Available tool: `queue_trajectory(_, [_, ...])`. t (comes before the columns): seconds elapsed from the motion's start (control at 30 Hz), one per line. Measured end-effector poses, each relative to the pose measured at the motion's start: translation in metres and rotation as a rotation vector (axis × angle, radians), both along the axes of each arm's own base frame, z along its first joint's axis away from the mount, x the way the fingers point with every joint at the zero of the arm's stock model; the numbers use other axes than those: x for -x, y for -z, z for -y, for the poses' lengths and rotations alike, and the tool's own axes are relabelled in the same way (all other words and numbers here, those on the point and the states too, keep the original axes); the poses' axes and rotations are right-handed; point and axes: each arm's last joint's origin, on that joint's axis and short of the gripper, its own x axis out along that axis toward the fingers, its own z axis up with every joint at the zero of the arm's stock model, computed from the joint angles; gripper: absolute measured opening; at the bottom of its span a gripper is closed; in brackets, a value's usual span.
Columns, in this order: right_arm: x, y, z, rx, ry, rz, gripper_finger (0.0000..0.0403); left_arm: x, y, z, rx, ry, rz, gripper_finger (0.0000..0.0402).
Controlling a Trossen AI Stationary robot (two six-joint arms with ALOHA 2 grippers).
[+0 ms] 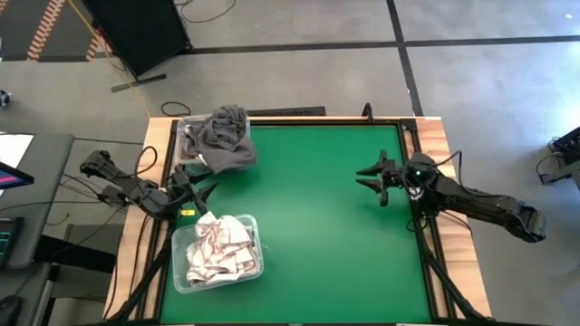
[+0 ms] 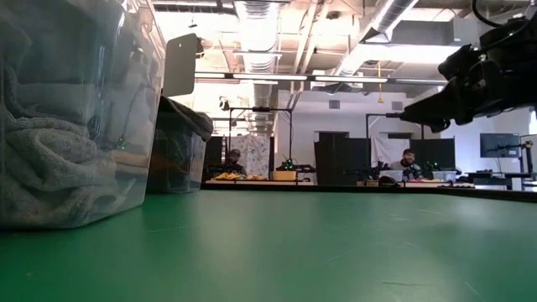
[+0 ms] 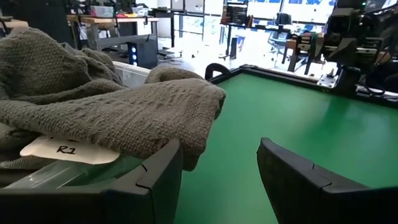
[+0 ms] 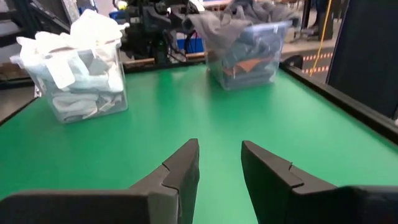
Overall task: Sort towels by color in basket
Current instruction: Return to Home Position
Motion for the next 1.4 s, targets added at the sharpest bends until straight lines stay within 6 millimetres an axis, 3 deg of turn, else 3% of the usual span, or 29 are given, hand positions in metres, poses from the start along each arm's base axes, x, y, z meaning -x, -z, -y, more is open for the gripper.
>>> queue_trajectory(1.4, [0.0015,0.0087,-0.0008,-0.051,0.003,-0.085,0.015,0.0,0.0008,0.0,0.009,-0.002,0.005,0.0198])
